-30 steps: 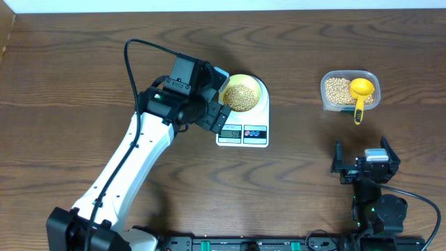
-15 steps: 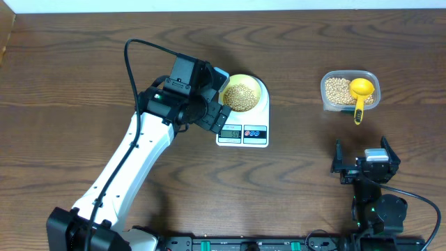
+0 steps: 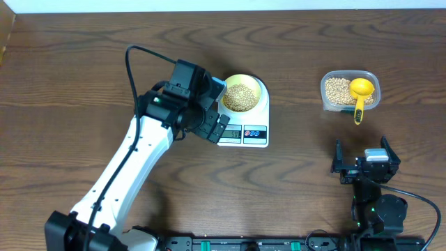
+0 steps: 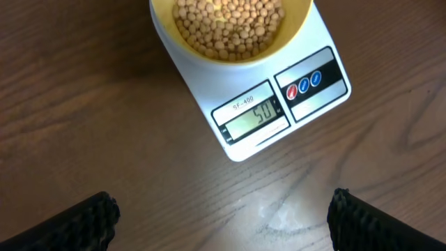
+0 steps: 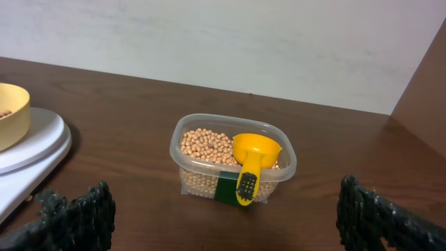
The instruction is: Scoop item into bowl and weigh 50g on scale
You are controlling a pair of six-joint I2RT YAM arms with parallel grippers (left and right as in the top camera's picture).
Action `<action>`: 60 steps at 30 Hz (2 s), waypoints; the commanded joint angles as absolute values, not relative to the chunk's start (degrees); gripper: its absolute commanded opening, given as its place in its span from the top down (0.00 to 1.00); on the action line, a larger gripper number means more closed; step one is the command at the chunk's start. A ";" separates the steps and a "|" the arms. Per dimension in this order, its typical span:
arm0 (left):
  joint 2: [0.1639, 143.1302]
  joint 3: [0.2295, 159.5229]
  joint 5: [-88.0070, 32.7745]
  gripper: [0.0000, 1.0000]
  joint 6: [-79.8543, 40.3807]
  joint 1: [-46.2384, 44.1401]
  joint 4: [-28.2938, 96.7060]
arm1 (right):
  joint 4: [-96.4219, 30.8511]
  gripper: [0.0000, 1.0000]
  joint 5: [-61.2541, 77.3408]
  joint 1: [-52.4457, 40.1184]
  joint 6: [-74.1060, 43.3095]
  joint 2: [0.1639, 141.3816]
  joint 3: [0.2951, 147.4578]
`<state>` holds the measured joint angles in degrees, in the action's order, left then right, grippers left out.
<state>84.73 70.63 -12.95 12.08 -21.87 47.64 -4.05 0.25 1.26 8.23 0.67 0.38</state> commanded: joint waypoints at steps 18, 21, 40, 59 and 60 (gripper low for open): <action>55.22 31.83 -8.80 0.02 -1.69 -21.12 10.66 | -4.36 0.01 0.36 0.67 9.06 0.30 0.32; 51.59 25.98 -6.26 0.02 -4.45 -21.12 2.04 | -4.38 0.01 0.36 0.67 9.08 0.30 0.32; 34.87 9.69 -0.73 0.02 -6.35 -13.15 -25.08 | -4.36 0.01 0.36 0.67 9.08 0.30 0.32; 15.51 0.23 -0.82 0.02 -8.51 -4.78 -23.83 | -4.36 0.01 0.36 0.67 9.06 0.30 0.32; 14.79 0.23 -0.82 0.02 -8.51 -4.58 -22.98 | -4.36 0.01 0.36 0.67 9.08 0.30 0.32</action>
